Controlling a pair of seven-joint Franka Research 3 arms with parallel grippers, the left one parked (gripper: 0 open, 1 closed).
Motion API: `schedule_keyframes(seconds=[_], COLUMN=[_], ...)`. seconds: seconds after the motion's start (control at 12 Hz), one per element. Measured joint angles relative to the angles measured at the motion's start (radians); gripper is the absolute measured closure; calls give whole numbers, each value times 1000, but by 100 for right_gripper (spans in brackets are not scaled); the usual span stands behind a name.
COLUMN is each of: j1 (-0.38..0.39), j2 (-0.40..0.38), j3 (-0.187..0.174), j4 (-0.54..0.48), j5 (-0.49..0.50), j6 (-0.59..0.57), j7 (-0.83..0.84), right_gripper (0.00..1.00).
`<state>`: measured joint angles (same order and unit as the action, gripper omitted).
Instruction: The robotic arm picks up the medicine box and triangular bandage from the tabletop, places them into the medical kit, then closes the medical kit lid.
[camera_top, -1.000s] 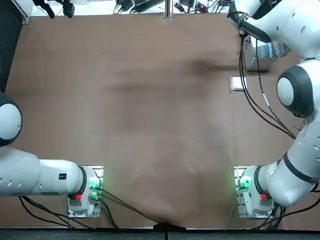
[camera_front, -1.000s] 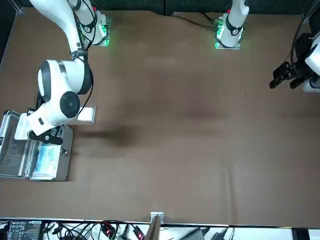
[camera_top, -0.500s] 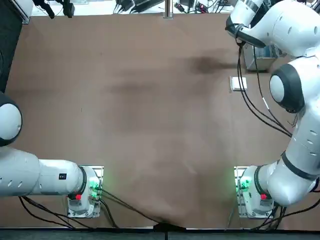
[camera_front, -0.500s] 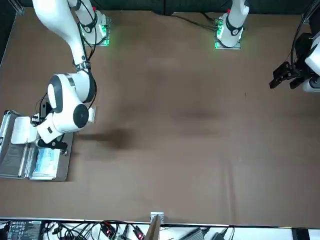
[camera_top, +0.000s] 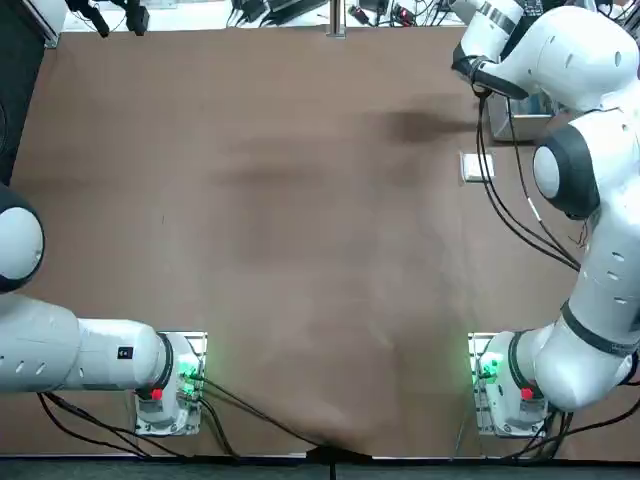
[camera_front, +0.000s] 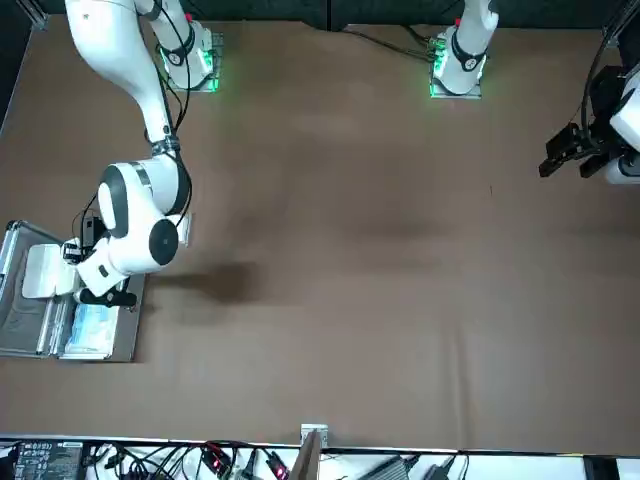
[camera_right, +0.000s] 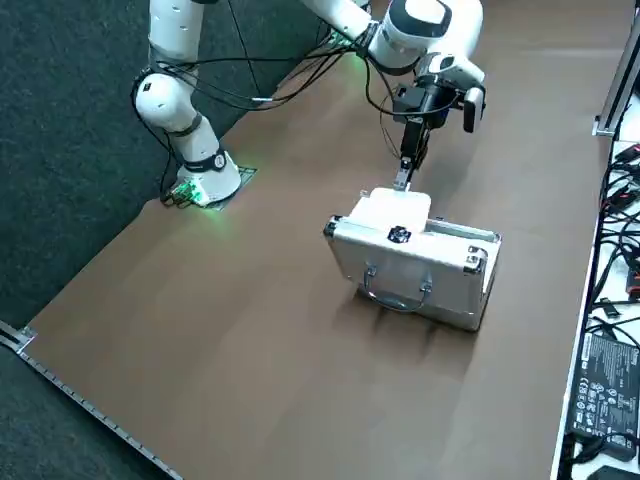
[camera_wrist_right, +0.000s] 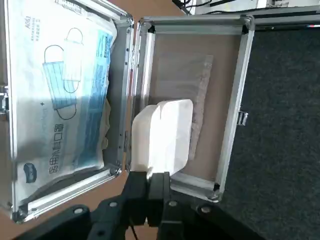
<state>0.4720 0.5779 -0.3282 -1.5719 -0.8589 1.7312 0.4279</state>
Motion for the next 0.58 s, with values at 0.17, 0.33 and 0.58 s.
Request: schedule_keyframes(seconds=[0.17, 0.33, 0.58], j1=[-12, -25, -37], j2=[11, 20, 34], j3=[0, 0, 0], j4=[0, -1, -5], j5=[0, 1, 3], j6=[16, 31, 44], j7=[3, 4, 4], right_gripper=[97, 97, 97])
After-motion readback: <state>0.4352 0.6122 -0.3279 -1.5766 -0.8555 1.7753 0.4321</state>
